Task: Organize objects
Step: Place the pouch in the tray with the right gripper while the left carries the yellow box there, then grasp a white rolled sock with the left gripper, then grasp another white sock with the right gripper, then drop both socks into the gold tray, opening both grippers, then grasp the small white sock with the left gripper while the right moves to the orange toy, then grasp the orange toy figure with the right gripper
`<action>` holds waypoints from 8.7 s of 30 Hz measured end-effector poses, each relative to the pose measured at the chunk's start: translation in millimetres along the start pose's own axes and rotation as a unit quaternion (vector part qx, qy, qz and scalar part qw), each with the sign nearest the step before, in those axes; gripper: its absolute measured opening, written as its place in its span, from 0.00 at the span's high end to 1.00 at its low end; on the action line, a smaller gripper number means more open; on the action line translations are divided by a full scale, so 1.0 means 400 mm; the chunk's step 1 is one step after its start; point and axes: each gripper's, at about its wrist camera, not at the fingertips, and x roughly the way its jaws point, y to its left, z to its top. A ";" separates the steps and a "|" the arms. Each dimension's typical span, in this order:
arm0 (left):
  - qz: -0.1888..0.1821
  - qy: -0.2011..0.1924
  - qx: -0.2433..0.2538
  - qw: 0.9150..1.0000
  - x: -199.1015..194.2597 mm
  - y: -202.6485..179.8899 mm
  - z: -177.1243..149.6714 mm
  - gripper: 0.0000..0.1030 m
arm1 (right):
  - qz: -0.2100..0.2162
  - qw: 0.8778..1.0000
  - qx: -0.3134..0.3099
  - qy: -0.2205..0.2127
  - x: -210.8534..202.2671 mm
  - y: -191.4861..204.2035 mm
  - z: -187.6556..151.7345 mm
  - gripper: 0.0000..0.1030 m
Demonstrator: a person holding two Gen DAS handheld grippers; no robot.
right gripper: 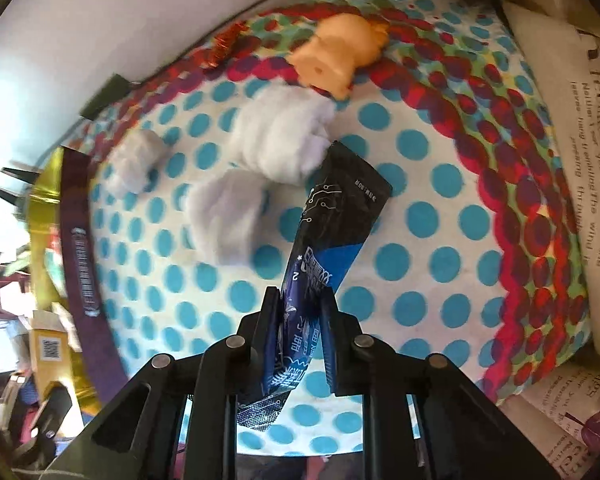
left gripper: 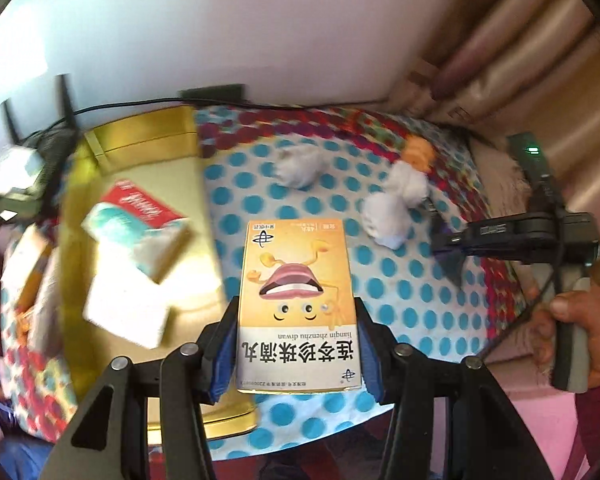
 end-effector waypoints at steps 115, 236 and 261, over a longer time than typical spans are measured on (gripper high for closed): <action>0.037 0.034 -0.056 0.997 0.299 -0.266 0.109 0.64 | -0.017 0.889 -0.458 0.015 0.188 0.189 0.301 0.22; 0.056 0.083 0.194 0.976 0.472 -0.112 0.359 0.56 | 0.170 0.982 0.033 -0.078 -0.043 -0.225 0.048 0.25; 0.003 0.007 0.040 0.999 0.219 -0.115 0.238 0.71 | 0.037 0.981 0.188 -0.013 0.140 -0.151 0.369 0.07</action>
